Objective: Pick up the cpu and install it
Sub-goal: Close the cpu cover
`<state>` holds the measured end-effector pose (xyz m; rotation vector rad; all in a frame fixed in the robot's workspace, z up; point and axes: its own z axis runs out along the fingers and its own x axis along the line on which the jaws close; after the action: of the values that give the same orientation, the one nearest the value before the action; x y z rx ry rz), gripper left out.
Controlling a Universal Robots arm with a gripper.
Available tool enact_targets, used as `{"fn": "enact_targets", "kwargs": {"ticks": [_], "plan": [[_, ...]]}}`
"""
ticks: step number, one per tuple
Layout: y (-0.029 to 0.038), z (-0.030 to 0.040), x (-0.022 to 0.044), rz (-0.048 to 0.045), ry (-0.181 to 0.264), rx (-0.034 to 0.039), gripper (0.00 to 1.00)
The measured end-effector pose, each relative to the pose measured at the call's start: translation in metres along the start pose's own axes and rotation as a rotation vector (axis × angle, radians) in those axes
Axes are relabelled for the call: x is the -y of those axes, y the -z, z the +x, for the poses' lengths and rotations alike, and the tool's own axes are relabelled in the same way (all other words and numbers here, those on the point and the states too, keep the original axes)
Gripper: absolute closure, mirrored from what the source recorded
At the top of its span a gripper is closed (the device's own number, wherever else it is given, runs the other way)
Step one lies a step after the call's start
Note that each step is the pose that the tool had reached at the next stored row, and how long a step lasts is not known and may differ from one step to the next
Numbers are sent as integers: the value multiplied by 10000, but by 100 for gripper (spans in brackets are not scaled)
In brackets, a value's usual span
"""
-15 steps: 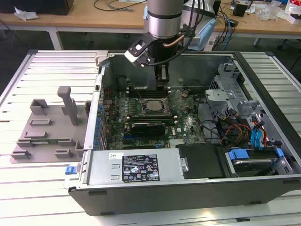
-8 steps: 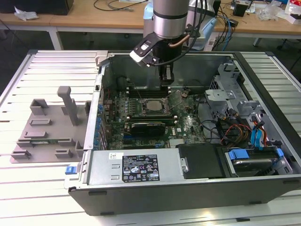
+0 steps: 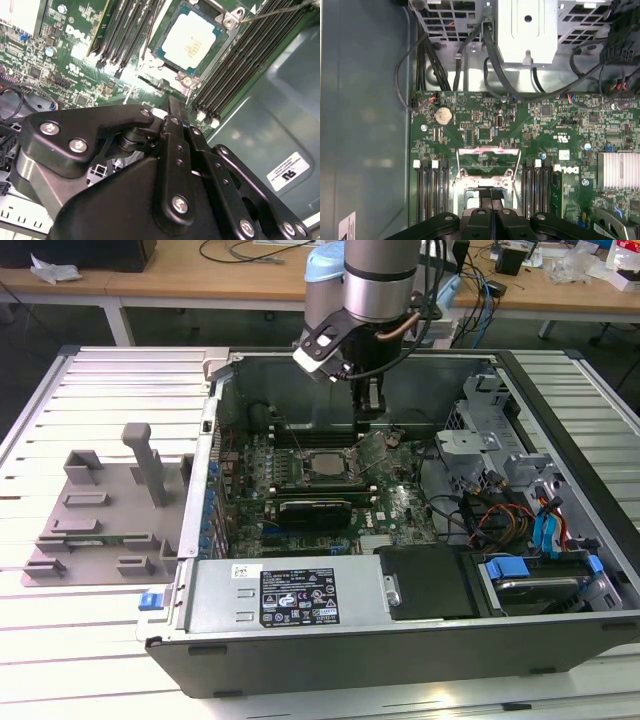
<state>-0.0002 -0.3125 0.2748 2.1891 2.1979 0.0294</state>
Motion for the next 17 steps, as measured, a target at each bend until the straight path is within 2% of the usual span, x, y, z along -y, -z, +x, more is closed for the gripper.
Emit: {"fn": "enact_targets", "kwargs": {"ticks": [7,17], "plan": [[-5,0,-114,0,-1,1,89],[-18,-1,-427,5,-1,0,89]]}}
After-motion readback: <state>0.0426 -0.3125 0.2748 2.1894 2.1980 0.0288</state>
